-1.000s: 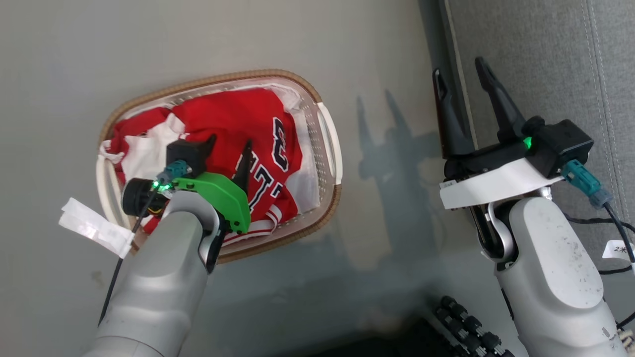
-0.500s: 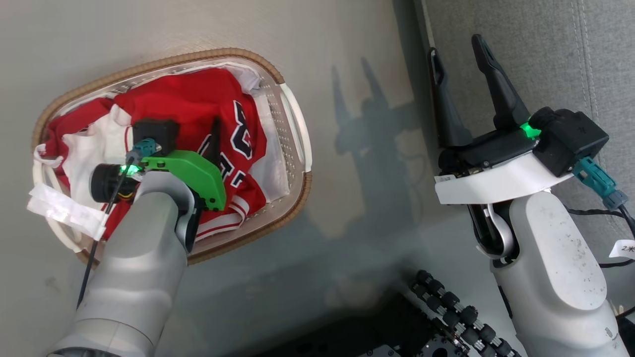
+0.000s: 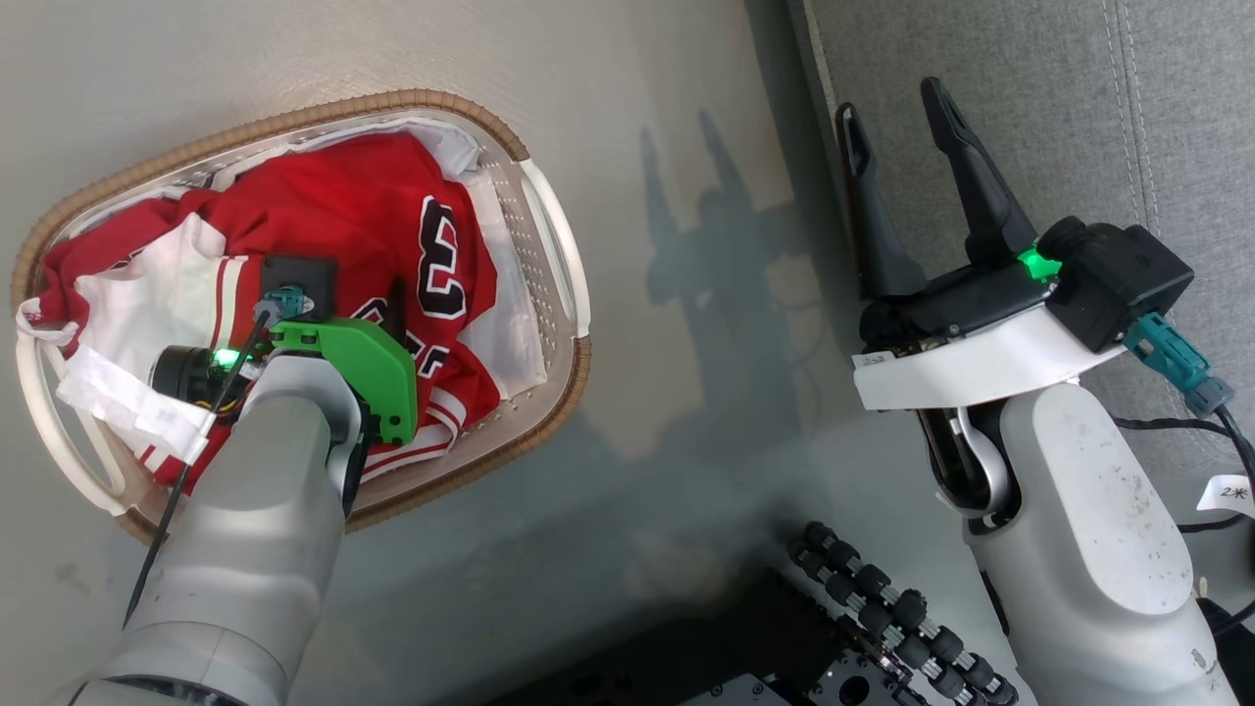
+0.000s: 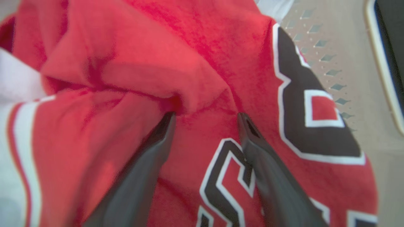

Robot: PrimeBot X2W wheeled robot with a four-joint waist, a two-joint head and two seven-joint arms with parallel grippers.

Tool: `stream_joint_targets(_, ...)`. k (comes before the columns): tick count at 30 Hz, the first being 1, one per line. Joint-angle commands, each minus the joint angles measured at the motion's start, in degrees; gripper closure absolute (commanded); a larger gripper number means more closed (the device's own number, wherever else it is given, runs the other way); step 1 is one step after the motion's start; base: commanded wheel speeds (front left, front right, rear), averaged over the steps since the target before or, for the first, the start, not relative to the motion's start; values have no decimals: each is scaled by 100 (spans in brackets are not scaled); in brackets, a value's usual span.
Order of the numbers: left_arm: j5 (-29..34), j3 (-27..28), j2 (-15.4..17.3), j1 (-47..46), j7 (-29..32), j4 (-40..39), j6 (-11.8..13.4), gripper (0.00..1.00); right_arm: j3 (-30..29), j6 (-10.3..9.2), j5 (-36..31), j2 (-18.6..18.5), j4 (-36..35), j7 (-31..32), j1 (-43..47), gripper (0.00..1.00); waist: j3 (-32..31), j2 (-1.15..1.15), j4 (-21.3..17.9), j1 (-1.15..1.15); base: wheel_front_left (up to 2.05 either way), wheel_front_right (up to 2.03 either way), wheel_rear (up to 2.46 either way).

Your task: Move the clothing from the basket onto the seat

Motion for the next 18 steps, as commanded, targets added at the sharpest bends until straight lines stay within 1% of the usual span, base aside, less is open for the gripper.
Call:
stream_joint_targets(1,85,-41,85,-80,75,37,20,0,6,-4,24,-14,32,-11,-7,0,4,0,6,0,0,0,0)
stream_joint_targets(2,92,-79,93,-80,141,66,42,2,9,-4,29,-14,38,-11,-15,0,0,0,11,0,0,0,0)
stream_joint_targets(3,102,-105,97,-77,192,85,48,81,12,-4,29,-14,42,-11,-21,0,-4,0,15,0,0,0,0)
stream_joint_targets(4,115,-138,100,-76,236,101,33,100,12,-4,31,-14,50,-11,-25,0,-11,0,21,0,0,0,0)
stream_joint_targets(10,40,-176,119,-4,326,134,-44,100,-35,-4,23,-16,108,-11,-10,0,-155,0,68,0,0,0,0)
stream_joint_targets(18,-210,-103,-4,349,-23,146,-250,100,-128,-4,-89,-15,269,-11,144,0,-736,0,237,0,0,0,0)
